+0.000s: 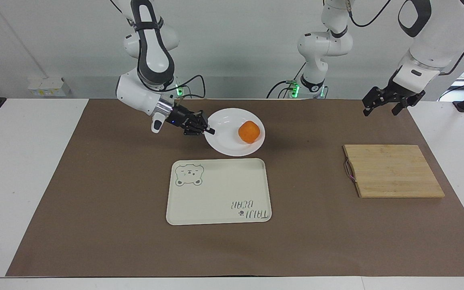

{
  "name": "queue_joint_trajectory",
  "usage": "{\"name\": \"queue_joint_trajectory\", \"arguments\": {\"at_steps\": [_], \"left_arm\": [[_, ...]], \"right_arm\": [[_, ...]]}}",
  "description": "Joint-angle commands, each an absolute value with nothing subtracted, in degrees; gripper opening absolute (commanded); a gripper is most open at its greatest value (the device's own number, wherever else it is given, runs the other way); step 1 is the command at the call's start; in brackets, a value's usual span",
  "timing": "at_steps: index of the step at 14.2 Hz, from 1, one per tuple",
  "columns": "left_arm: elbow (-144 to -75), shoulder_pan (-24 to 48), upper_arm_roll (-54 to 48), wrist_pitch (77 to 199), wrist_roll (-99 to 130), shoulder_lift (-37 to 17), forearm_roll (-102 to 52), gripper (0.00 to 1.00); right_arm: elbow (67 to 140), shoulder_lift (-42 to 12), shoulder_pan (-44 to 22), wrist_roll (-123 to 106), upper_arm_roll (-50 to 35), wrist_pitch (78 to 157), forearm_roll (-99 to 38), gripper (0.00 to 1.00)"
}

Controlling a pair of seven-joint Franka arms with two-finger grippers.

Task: Place orange and plate with both arms
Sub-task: 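Push the white plate with the right gripper onto the cream tray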

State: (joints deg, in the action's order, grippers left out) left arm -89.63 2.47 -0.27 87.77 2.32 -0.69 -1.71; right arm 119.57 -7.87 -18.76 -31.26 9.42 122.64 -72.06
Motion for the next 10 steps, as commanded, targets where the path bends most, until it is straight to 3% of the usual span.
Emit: {"name": "queue_joint_trajectory", "arguments": {"at_steps": [1, 4, 10], "left_arm": [[-90.1, 2.4, -0.3, 88.1, 1.8, -0.2, -1.1, 1.00], [-90.1, 2.3, -0.3, 88.1, 1.8, -0.2, -1.1, 1.00], [-90.1, 2.3, -0.3, 88.1, 1.8, -0.2, -1.1, 1.00]], "right_arm": [[109.0, -17.8, -15.8, -29.5, 9.1, 119.4, -71.1, 0.00], [104.3, -23.9, -15.0, -30.0, 9.1, 119.9, -71.7, 0.00], [105.0, -27.2, -15.6, -35.0, 9.1, 121.0, -72.0, 0.00]]}}
